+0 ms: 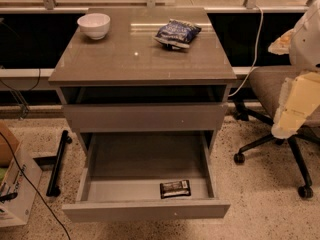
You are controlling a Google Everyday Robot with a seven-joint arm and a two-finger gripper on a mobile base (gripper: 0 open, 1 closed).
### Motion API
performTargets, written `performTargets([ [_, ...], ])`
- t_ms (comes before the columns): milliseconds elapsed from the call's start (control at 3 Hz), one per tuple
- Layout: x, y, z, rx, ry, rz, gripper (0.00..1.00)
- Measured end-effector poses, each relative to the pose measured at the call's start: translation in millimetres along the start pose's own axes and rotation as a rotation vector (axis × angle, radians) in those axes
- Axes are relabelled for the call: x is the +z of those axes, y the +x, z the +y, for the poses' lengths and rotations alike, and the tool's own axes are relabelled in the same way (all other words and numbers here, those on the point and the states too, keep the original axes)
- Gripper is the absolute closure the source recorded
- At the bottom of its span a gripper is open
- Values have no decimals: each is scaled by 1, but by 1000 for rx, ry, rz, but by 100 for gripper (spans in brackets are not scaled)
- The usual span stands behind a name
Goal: Pick rxbar chocolate from middle drawer and place on counter
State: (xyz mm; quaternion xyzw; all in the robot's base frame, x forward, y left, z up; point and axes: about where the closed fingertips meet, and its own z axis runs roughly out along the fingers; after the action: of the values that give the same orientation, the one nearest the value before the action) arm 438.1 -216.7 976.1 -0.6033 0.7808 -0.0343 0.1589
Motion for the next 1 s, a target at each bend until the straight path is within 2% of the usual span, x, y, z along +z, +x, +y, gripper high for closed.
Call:
performTargets([
  [333, 0, -1, -1, 7, 5, -6, 0],
  [667, 32, -7, -2, 86, -24, -54, 0],
  [1000, 70, -10, -3, 167, -66, -72, 0],
])
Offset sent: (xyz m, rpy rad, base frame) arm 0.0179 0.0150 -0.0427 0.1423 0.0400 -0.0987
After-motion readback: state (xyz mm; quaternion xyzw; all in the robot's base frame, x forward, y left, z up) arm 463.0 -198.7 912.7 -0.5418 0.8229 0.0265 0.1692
